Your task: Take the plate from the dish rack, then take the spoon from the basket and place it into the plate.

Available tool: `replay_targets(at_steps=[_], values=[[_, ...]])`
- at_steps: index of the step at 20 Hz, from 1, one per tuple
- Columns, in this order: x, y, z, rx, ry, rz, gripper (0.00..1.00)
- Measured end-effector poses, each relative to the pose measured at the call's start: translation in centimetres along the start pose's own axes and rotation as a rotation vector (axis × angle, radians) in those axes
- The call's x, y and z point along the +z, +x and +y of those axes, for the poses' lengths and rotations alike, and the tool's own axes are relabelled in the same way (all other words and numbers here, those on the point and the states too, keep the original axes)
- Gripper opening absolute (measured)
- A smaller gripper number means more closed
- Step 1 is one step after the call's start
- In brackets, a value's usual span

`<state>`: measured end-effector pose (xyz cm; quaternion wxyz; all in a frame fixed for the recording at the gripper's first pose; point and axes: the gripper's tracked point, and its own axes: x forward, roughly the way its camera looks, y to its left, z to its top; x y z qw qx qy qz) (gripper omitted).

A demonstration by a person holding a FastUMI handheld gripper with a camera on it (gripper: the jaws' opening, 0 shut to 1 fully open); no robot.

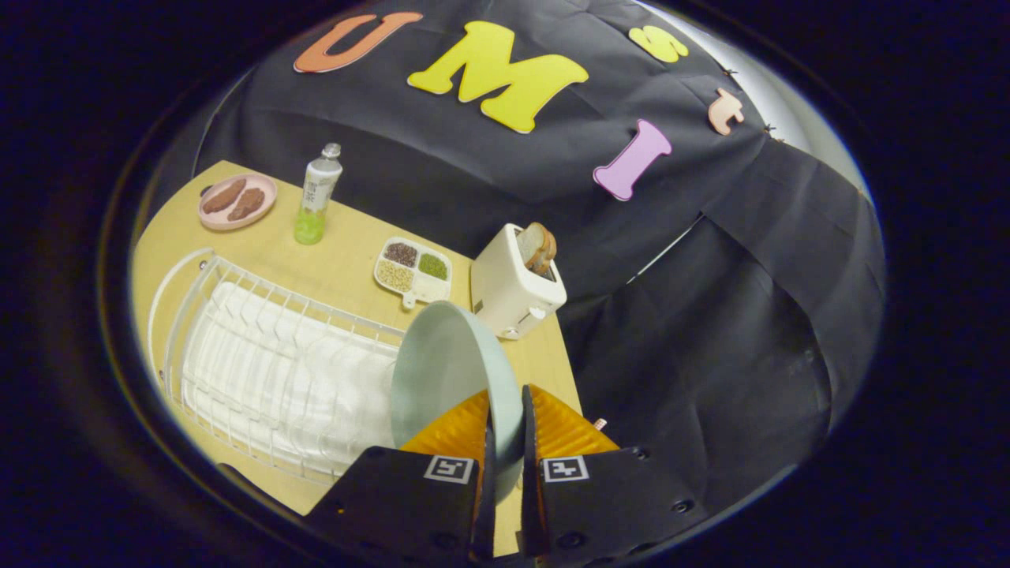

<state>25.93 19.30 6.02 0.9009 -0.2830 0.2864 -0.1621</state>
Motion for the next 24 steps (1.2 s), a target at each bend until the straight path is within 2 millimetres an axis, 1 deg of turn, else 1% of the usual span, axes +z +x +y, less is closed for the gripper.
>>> replay_targets(at_steps=[1, 2, 4, 6, 7, 8, 9, 10, 12, 13, 14, 15, 17, 20, 24], values=[[-0.2, -1.1, -0.2, 0.033, 0.054, -0.039, 0.18], [-0.7, -2.4, 0.1, 0.098, 0.122, -0.083, 0.18], [-2.1, -6.2, 1.1, 0.255, 0.21, -0.162, 0.18], [-4.6, -9.8, 1.5, 0.383, 0.281, -0.21, 0.18], [-6.3, -11.6, 1.9, 0.451, 0.296, -0.223, 0.18], [-7.3, -13.2, 2.5, 0.514, 0.324, -0.236, 0.18], [-9.2, -14.5, 3.0, 0.575, 0.309, -0.229, 0.18], [-10.4, -15.6, 3.5, 0.634, 0.336, -0.221, 0.18], [-13.1, -16.9, 4.3, 0.74, 0.375, -0.191, 0.18], [-14.1, -17.0, 4.3, 0.769, 0.392, -0.182, 0.18], [-15.0, -16.6, 4.0, 0.78, 0.416, -0.176, 0.18], [-16.0, -15.9, 3.8, 0.778, 0.457, -0.165, 0.18], [-18.4, -13.8, 3.9, 0.776, 0.502, -0.121, 0.18], [-21.9, -9.0, 4.7, 0.759, 0.534, -0.04, 0.18], [-26.1, -3.3, 7.1, 0.722, 0.518, 0.087, 0.18]])
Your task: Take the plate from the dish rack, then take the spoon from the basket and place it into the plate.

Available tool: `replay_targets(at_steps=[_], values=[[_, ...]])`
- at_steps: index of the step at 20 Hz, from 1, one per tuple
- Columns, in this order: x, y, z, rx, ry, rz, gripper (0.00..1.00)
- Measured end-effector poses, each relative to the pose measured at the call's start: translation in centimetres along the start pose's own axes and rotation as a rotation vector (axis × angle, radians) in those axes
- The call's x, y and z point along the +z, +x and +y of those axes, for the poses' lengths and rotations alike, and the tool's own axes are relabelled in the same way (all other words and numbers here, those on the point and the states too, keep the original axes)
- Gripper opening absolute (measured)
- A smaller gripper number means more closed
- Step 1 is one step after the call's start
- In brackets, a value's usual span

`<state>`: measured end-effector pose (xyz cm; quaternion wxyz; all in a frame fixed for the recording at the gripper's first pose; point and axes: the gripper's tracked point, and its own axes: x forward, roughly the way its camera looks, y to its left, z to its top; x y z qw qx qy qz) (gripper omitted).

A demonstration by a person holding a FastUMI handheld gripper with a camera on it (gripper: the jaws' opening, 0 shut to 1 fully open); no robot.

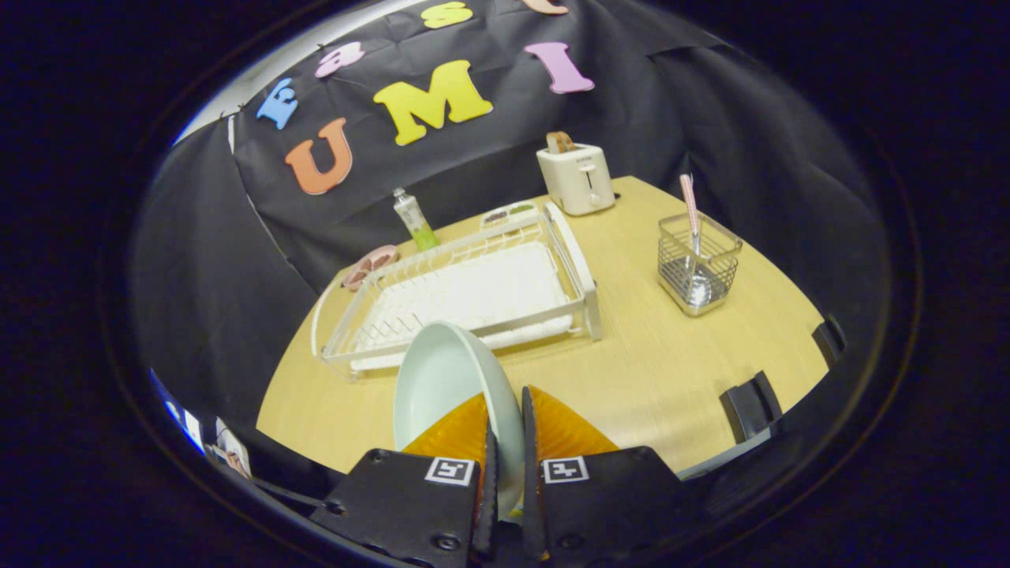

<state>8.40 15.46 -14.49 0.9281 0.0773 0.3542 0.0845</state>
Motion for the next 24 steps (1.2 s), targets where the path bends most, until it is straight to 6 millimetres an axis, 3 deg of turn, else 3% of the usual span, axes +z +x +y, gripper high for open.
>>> replay_targets(at_steps=[2, 5, 13, 17, 18, 21, 23, 24], values=[[-1.0, 2.2, -0.9, 0.015, -0.006, 0.035, 0.18], [-1.9, 3.9, -1.4, 0.065, 0.007, 0.068, 0.19], [-2.2, 5.3, -2.5, 0.168, 0.019, 0.071, 0.24], [-0.6, 5.1, -3.3, 0.203, 0.074, -0.025, 0.29], [-0.2, 4.8, -3.4, 0.222, 0.077, -0.038, 0.36], [0.8, 4.0, -4.9, 0.181, 0.006, -0.104, 0.89], [1.7, 3.6, -6.4, 0.095, -0.062, -0.172, 1.0], [2.1, 3.2, -7.0, 0.062, -0.083, -0.204, 1.0]])
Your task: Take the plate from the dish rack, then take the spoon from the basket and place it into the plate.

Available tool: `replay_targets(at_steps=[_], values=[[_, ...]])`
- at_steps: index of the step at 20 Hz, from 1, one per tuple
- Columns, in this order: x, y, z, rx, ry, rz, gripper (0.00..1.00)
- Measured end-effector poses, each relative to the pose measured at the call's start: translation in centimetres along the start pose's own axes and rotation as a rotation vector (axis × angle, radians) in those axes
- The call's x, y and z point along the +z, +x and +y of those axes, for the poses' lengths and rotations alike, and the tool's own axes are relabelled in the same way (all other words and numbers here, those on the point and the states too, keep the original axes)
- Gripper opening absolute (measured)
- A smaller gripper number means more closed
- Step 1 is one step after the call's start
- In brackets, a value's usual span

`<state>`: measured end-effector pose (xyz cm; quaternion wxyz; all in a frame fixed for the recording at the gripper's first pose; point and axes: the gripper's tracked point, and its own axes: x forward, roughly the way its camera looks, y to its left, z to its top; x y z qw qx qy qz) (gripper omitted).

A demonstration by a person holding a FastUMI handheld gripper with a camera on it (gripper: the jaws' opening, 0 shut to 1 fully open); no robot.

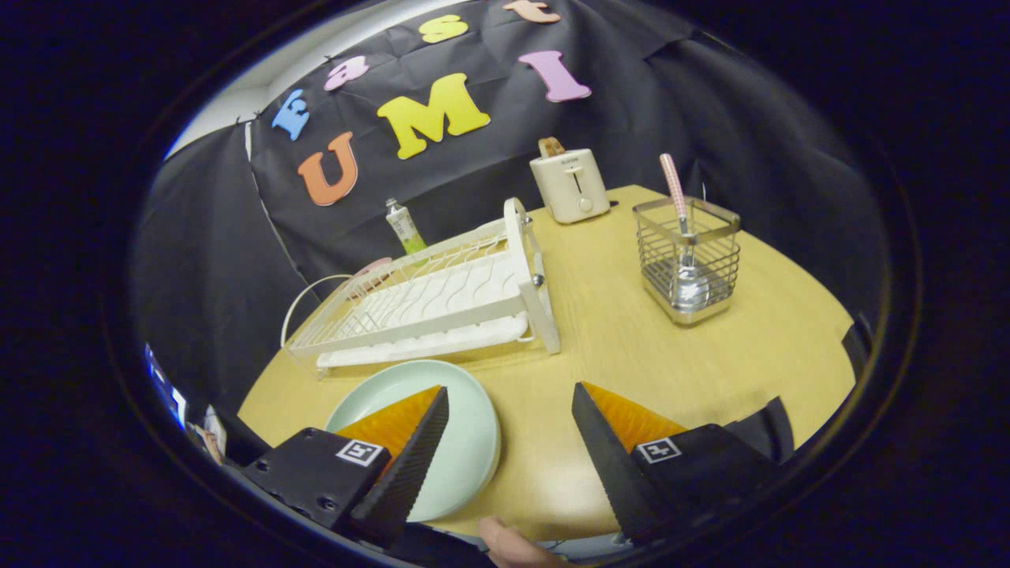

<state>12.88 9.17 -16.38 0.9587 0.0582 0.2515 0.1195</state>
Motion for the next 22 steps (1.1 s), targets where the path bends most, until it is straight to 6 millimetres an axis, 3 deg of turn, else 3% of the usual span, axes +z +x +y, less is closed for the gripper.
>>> replay_targets(at_steps=[4, 8, 14, 19, 22], values=[[2.3, -1.7, -0.4, -0.027, -0.098, -0.111, 1.0], [5.2, -2.8, -1.8, -0.03, -0.084, -0.216, 1.0], [10.6, -4.1, -7.4, -0.103, -0.111, -0.369, 1.0], [13.3, -2.9, -10.8, -0.106, -0.194, -0.378, 1.0], [14.6, 0.0, -11.5, -0.06, -0.195, -0.313, 1.0]])
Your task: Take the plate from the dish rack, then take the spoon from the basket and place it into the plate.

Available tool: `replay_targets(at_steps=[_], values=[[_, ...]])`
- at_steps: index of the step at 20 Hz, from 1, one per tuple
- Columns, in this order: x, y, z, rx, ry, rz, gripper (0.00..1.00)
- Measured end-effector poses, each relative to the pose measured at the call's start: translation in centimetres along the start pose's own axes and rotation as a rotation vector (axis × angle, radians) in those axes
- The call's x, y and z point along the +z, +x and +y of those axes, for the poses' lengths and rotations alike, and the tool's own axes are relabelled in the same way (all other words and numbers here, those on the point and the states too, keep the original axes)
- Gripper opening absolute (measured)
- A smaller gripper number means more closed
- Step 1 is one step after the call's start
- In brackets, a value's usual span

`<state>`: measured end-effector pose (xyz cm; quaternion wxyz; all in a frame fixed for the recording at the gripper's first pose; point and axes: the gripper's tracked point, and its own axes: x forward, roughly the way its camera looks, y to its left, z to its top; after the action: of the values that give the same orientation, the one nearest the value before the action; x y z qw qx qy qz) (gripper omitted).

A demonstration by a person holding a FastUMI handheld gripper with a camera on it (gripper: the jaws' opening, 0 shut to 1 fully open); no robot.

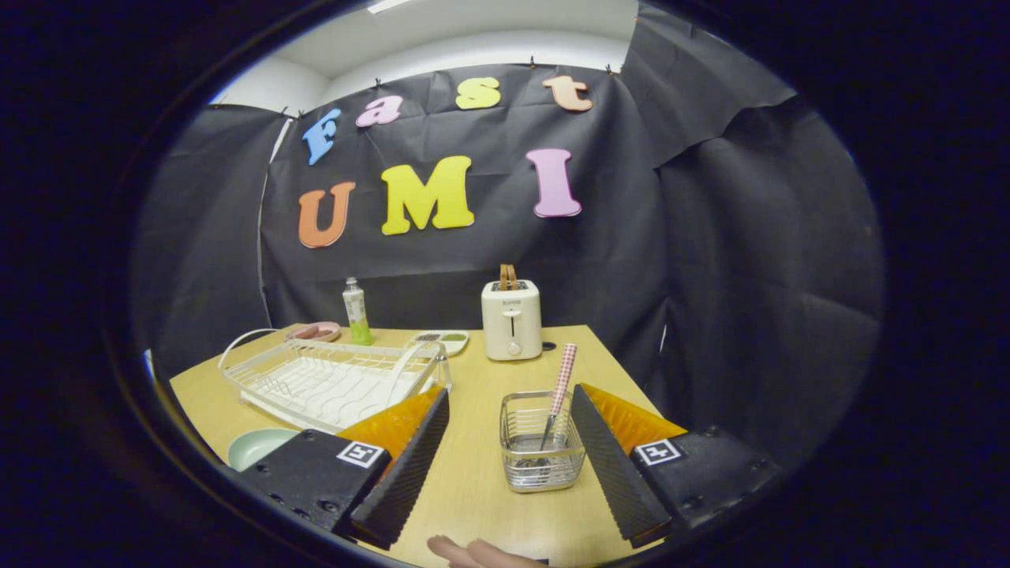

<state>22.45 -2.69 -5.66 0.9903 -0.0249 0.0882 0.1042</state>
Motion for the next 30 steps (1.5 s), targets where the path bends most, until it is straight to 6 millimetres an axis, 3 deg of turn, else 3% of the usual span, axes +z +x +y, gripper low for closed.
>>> replay_targets(at_steps=[4, 5, 7, 11, 15, 16, 17, 21, 27, 30], values=[[0.7, 4.6, -3.9, -0.088, 0.063, 0.071, 0.95], [0.6, 5.4, -4.2, -0.099, 0.077, 0.095, 0.9], [0.8, 6.7, -3.4, -0.043, 0.094, 0.13, 0.74], [0.2, 9.0, -4.7, -0.104, 0.058, 0.208, 0.44], [-0.3, 9.9, -4.7, -0.121, 0.092, 0.217, 0.37], [0.1, 9.8, -4.8, -0.13, 0.105, 0.203, 0.34], [0.0, 9.7, -4.7, -0.128, 0.114, 0.191, 0.19], [1.9, 8.3, -4.2, -0.122, 0.116, 0.095, 0.14], [9.7, 3.7, -3.8, -0.223, -0.021, -0.156, 0.14], [13.6, 0.5, -1.4, -0.231, -0.063, -0.245, 0.14]])
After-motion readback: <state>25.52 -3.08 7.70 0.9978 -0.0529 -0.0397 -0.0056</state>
